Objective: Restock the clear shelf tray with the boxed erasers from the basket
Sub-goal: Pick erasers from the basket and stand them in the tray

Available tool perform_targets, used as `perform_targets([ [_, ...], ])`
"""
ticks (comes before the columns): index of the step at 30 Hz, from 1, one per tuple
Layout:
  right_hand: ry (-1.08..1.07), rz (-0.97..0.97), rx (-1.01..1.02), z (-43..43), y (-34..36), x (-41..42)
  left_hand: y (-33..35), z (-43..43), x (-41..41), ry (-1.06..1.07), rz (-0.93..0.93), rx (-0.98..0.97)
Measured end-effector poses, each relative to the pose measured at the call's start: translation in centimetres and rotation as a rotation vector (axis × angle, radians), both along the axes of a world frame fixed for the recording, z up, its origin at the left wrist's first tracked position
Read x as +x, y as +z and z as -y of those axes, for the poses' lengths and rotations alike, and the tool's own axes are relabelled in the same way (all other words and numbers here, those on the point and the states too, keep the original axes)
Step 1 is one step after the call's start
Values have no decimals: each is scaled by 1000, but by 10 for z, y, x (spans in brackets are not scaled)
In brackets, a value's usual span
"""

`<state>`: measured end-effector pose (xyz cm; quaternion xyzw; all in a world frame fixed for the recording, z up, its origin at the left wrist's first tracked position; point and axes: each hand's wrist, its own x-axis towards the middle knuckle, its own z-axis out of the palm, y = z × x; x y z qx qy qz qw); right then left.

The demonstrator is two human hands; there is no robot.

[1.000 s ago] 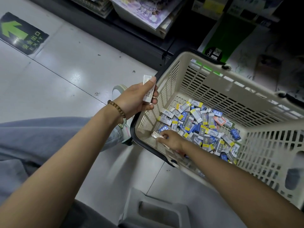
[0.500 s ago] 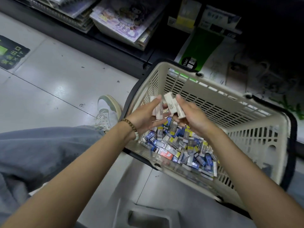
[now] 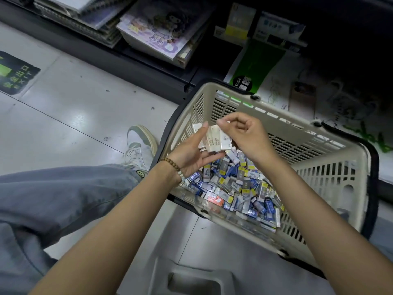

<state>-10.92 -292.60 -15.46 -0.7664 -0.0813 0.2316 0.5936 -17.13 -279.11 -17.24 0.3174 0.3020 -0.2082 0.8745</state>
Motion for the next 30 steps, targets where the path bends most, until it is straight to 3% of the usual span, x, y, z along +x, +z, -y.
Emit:
perform_targets([
  [7,-47,-47,20,-16,-4,-9,12,-21,-5,-43,32,167],
  [12,-9,-158,175,-26,-9,-8,19,-40,-5,-97,77,293],
  [19,26,-457,365,-32,-46,-10,23,-62,-14,-68,16,422],
  [21,105,-467,110,-25,-77,-14,25,-73,-18,20,17,442],
  [24,436,-506,-365,-18,-132,-38,26,-87,-22,97,25,476],
  [26,502,-534,-445,-21,-156,-56,25,-89,-22,123,22,460],
  [30,496,-377,-543,-33,-175,-73,20,-82,-22,141,10,440],
])
